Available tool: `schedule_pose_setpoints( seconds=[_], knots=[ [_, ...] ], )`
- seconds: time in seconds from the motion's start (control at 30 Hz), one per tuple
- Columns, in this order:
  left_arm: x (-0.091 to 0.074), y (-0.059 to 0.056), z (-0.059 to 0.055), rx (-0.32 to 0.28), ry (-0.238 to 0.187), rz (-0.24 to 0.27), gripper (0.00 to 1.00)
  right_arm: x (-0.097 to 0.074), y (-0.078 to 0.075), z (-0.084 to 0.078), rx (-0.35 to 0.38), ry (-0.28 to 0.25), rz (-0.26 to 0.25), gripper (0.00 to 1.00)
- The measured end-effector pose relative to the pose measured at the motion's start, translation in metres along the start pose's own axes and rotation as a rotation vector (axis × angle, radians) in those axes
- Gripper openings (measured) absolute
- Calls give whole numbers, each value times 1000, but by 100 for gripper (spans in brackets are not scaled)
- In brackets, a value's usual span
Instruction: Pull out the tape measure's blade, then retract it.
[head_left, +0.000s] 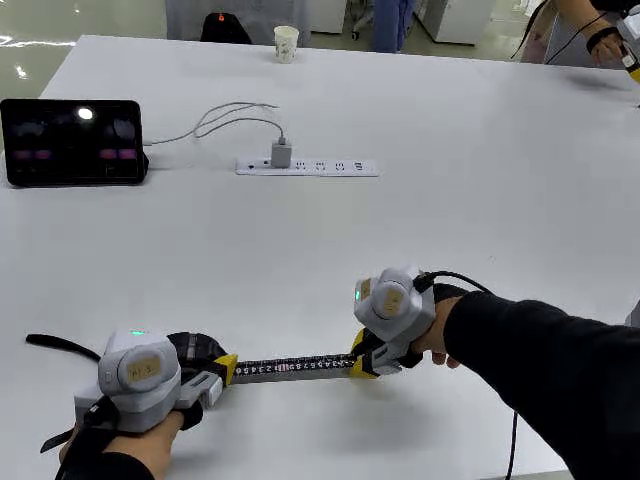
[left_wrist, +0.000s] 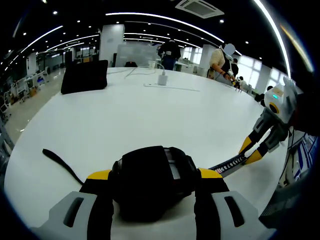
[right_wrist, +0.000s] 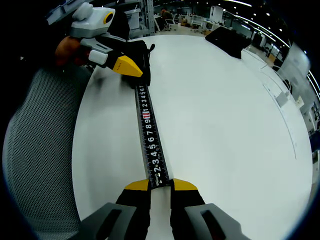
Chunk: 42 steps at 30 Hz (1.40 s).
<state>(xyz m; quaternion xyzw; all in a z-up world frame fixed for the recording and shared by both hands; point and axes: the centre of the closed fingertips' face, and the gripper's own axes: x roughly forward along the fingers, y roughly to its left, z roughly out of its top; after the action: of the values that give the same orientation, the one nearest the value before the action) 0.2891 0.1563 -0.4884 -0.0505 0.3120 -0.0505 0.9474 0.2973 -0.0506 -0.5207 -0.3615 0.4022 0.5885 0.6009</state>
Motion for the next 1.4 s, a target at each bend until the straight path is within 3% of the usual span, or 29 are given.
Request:
schedule_pose_setpoints(
  seconds=[1.4],
  knots=[
    [1,-1,0,0,1,-3,61,7,3,13,18,-15,-1,11]
  ],
)
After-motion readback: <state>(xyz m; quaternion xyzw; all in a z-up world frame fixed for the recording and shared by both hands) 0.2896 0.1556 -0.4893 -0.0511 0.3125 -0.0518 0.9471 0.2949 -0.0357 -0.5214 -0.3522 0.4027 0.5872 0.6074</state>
